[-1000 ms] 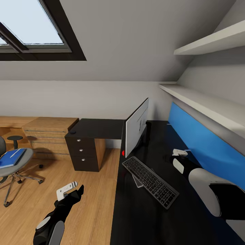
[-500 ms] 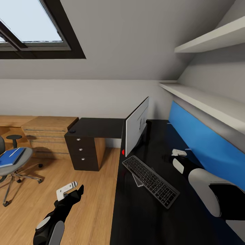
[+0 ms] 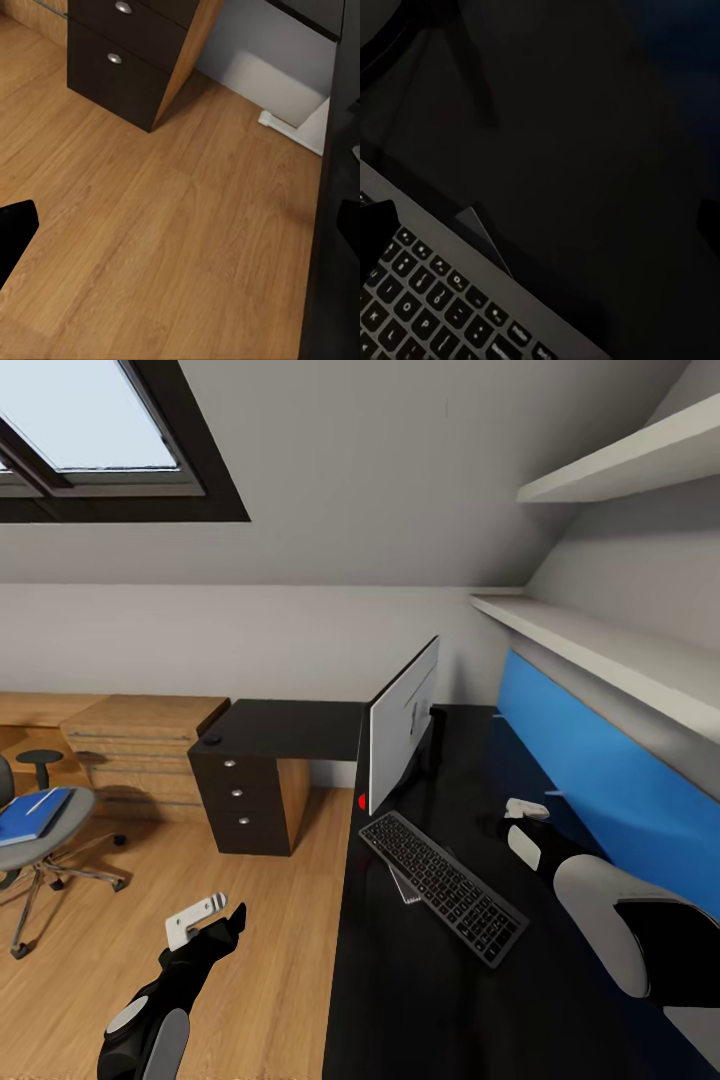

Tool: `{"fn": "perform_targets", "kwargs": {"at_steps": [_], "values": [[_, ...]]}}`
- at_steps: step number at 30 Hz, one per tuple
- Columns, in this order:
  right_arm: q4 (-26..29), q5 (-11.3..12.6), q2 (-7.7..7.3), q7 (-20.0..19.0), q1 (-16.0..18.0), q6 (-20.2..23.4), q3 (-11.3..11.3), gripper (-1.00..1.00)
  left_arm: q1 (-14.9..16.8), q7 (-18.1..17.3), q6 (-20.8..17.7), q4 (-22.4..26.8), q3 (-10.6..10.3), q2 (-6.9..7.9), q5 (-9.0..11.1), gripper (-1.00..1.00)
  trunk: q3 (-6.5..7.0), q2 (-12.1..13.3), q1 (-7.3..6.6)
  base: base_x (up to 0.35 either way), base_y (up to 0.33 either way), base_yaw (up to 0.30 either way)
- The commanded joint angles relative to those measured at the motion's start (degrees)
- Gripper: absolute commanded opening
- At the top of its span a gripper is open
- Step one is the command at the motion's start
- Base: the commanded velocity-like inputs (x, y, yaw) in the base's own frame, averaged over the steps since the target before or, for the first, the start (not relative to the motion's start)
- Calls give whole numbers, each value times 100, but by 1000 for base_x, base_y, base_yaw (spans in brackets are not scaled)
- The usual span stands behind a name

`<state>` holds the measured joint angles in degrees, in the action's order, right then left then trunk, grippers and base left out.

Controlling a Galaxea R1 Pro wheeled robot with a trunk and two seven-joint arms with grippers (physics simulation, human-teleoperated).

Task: In the bedroom, organize the workspace by keeping the computer under the desk, ensuring the monitor is on the desk, placing the keyboard on the desk next to the monitor, placing the mouse on the desk next to the keyboard, moving the folder from the swivel chair onto the desk next to the mouse, stacking the notebook on top of the folder with the pen on top of the notebook, and positioning the swivel chair next to the desk.

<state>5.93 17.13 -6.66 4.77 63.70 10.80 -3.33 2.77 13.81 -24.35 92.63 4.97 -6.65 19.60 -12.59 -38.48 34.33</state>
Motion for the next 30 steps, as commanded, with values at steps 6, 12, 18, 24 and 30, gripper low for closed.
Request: {"fn": "perform_targets", "kwargs": {"at_steps": [6,12,18,24,30], "values": [[8,45,-2,24,2,36,-36,100,4,34,-26,9,4,-3,61,100,-63,-8,1,0,0,0],[4,45,4,24,2,32,-43,100,4,34,-26,9,4,-3,55,100,-116,-8,1,0,0,0],[-3,45,10,24,1,29,-45,100,4,34,-26,9,247,-4,59,100,-169,-8,1,0,0,0],[-4,45,15,27,-3,21,-45,100,4,34,-26,9,397,-11,61,100,-223,-8,1,0,0,0],[-4,45,18,28,-6,12,-45,100,4,34,-26,9,416,-12,61,100,-276,-8,1,0,0,0]]}}
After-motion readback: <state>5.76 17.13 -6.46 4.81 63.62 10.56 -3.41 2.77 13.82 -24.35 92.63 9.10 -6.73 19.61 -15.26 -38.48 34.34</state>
